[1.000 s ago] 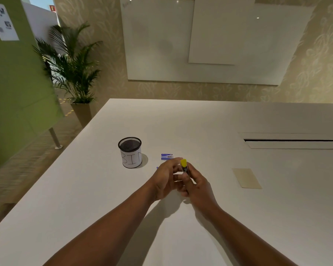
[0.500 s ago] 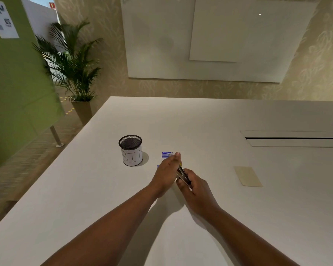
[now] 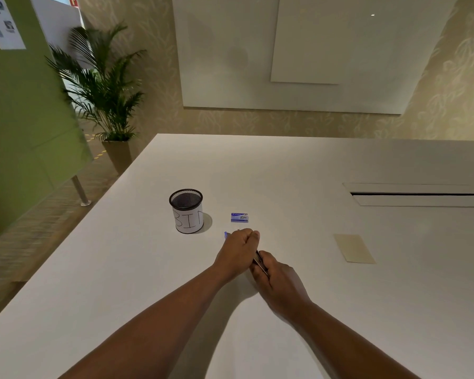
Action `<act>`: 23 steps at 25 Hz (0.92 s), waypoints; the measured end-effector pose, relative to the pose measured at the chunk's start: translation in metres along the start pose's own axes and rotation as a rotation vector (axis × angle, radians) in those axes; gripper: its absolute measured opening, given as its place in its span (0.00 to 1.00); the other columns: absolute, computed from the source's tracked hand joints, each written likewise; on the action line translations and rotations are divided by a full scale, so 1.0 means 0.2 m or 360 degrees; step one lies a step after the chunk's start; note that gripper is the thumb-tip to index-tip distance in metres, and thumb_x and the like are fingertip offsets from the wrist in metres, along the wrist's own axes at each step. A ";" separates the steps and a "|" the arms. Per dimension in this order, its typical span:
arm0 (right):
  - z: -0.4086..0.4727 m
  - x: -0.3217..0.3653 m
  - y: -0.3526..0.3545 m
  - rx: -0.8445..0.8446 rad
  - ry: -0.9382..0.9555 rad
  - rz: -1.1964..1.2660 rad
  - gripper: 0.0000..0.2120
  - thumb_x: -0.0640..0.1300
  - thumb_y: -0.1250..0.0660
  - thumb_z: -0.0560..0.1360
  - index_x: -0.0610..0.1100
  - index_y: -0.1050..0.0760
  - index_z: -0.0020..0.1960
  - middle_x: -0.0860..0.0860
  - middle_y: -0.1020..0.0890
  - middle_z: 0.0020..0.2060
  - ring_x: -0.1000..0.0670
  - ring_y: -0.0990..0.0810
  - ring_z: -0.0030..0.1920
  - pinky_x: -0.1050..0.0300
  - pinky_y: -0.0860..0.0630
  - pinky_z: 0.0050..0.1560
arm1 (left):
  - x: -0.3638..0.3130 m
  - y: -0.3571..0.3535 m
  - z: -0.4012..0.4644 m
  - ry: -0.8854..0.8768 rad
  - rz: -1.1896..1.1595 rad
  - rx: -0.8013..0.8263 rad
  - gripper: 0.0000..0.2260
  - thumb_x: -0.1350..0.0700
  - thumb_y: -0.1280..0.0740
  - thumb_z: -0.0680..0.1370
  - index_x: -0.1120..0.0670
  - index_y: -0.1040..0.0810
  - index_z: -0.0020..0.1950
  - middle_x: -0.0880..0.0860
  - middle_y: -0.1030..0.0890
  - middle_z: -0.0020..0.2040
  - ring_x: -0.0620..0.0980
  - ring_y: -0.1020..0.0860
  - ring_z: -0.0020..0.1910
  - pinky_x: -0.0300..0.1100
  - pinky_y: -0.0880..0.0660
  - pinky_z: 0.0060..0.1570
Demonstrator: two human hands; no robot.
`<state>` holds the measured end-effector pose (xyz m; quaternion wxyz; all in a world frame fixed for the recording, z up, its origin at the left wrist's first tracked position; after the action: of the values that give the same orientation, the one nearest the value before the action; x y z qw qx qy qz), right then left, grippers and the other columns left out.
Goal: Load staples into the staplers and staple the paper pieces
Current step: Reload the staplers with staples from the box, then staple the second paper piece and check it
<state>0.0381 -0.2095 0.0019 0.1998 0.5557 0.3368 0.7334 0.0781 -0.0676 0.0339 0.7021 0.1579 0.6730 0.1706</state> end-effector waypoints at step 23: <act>-0.04 -0.03 0.09 -0.0563 -0.0478 0.0192 0.08 0.48 0.34 0.72 0.53 0.34 0.45 0.55 0.22 0.33 0.51 0.26 0.34 0.54 0.33 0.31 | -0.02 -0.09 0.10 0.0224 -0.0581 0.0148 0.20 0.50 0.47 0.86 0.62 0.20 0.51 0.57 0.24 0.31 0.46 0.32 0.24 0.36 0.37 0.25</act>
<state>0.0334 -0.2275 0.0100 0.2977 0.6340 0.1356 0.7007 0.0984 -0.0851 0.0306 0.6646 0.0534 0.7450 0.0198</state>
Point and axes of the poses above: each hand's wrist, its own z-axis towards the middle knuckle, its own y-axis out of the back of the hand, x = y × z, the point moved 1 cm from there along z, towards the middle knuckle
